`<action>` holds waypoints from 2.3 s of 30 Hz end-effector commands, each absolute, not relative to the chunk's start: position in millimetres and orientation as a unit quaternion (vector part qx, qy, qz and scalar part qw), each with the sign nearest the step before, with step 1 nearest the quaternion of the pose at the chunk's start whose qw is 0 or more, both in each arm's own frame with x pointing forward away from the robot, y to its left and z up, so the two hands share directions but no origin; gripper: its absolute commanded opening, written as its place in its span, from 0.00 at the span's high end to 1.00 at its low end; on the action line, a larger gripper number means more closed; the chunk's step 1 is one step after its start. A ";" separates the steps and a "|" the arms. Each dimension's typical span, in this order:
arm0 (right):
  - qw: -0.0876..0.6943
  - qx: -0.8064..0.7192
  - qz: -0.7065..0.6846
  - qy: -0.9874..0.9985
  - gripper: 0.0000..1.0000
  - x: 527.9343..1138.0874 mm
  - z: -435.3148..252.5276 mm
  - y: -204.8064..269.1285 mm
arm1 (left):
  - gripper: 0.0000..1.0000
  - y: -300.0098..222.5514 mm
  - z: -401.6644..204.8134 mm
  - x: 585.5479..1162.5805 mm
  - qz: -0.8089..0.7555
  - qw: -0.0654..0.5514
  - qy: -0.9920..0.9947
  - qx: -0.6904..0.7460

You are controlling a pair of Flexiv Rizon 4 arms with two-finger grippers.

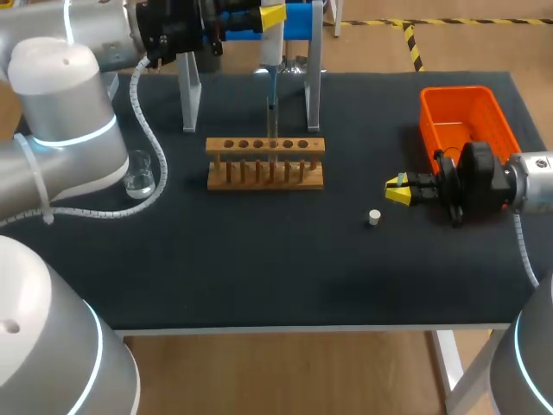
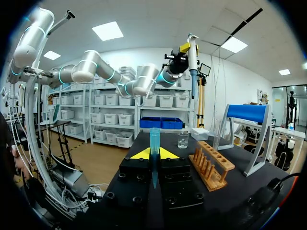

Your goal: Invert the test tube, pick up the pipette, mount the tip to pipette, aspirate from beaker and dispense into the tube, eject the tip, return the pipette, and cap with the stopper.

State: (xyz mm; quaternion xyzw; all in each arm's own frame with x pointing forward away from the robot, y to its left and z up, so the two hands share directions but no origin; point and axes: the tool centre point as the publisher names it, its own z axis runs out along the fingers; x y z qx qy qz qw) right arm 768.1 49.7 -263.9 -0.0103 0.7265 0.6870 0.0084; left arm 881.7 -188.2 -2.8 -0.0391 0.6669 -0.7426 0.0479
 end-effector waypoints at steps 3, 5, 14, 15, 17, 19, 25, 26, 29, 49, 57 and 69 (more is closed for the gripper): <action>0.010 -0.010 0.686 0.728 1.00 766.8 -263.1 49.8 | 1.00 -183.9 4.6 873.0 -0.755 0.044 0.653 -0.040; 0.010 -0.010 0.686 0.728 1.00 766.8 -263.1 49.8 | 1.00 -185.2 9.9 867.3 -0.757 0.042 0.651 -0.044; 0.010 -0.010 0.686 0.728 1.00 766.8 -263.1 49.8 | 1.00 -190.5 19.2 844.9 -0.749 0.039 0.660 -0.045; 0.010 -0.010 0.686 0.728 1.00 766.8 -263.1 49.8 | 1.00 -190.6 19.5 843.1 -0.749 0.039 0.660 -0.046; 0.010 -0.010 0.686 0.728 1.00 766.8 -263.1 49.8 | 1.00 -191.2 20.0 840.3 -0.747 0.039 0.662 -0.045; 0.010 -0.010 0.686 0.728 1.00 766.8 -263.1 49.8 | 1.00 -191.7 19.8 838.1 -0.747 0.039 0.662 -0.045; 0.010 -0.010 0.686 0.728 1.00 766.8 -263.1 49.8 | 1.00 -193.7 16.6 834.0 -0.743 0.039 0.667 -0.040; 0.010 -0.010 0.686 0.728 1.00 766.8 -263.1 49.8 | 1.00 -193.6 15.8 833.8 -0.743 0.039 0.667 -0.040; 0.010 -0.010 0.686 0.728 1.00 766.8 -263.1 49.8 | 1.00 -193.7 14.4 833.5 -0.745 0.042 0.665 -0.032; 0.010 -0.010 0.686 0.728 1.00 766.8 -263.1 49.8 | 1.00 -194.1 12.6 830.2 -0.745 0.048 0.665 -0.025; 0.010 -0.010 0.686 0.728 1.00 766.8 -263.1 49.8 | 1.00 -193.7 11.2 829.6 -0.745 0.043 0.665 -0.024; 0.010 -0.010 0.686 0.728 1.00 766.8 -263.1 49.8 | 1.00 -193.7 11.2 829.6 -0.745 0.043 0.665 -0.024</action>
